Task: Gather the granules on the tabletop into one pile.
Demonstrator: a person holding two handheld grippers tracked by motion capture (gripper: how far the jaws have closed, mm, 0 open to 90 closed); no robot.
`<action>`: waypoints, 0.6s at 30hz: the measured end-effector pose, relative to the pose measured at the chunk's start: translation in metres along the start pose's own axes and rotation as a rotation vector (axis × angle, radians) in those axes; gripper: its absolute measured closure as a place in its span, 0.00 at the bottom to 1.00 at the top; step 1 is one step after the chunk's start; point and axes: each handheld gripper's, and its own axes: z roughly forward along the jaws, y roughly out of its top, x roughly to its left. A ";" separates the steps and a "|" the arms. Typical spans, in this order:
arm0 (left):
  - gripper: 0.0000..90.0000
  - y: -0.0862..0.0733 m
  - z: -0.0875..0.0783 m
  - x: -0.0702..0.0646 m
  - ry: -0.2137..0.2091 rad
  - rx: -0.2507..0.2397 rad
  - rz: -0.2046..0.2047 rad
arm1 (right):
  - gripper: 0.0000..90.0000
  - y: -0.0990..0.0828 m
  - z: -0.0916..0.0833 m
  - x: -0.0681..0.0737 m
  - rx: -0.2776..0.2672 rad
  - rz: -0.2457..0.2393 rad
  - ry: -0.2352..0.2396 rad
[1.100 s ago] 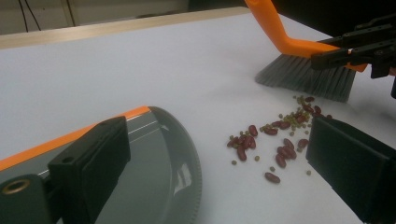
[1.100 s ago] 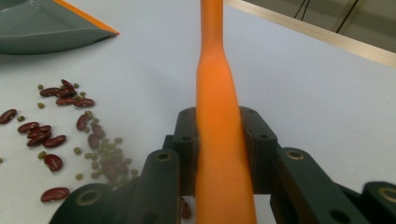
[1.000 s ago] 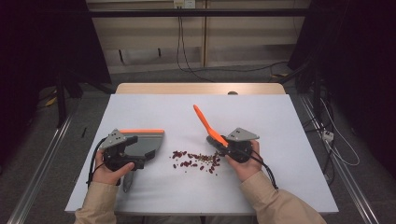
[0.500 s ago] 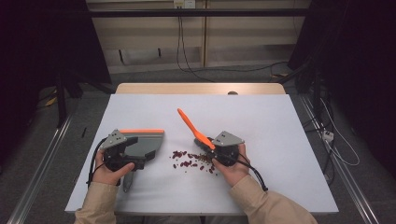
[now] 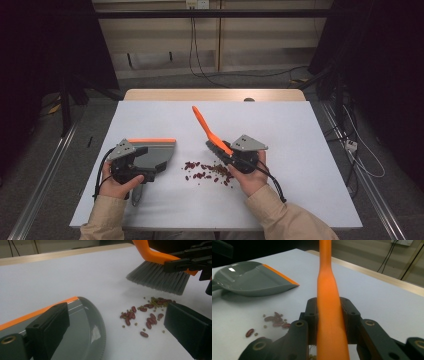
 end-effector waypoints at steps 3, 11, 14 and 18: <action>0.07 0.000 0.000 0.000 -0.001 0.001 0.000 | 0.79 0.001 0.002 0.005 0.000 0.023 0.016; 0.07 -0.001 -0.003 0.001 0.004 -0.004 -0.001 | 0.79 0.006 0.011 0.032 -0.025 0.087 0.073; 0.07 -0.001 -0.004 0.001 0.006 -0.005 -0.002 | 0.79 0.008 0.015 0.044 -0.031 0.096 0.093; 0.07 -0.002 -0.006 0.001 0.006 -0.006 -0.001 | 0.79 0.008 0.020 0.057 -0.047 0.118 0.120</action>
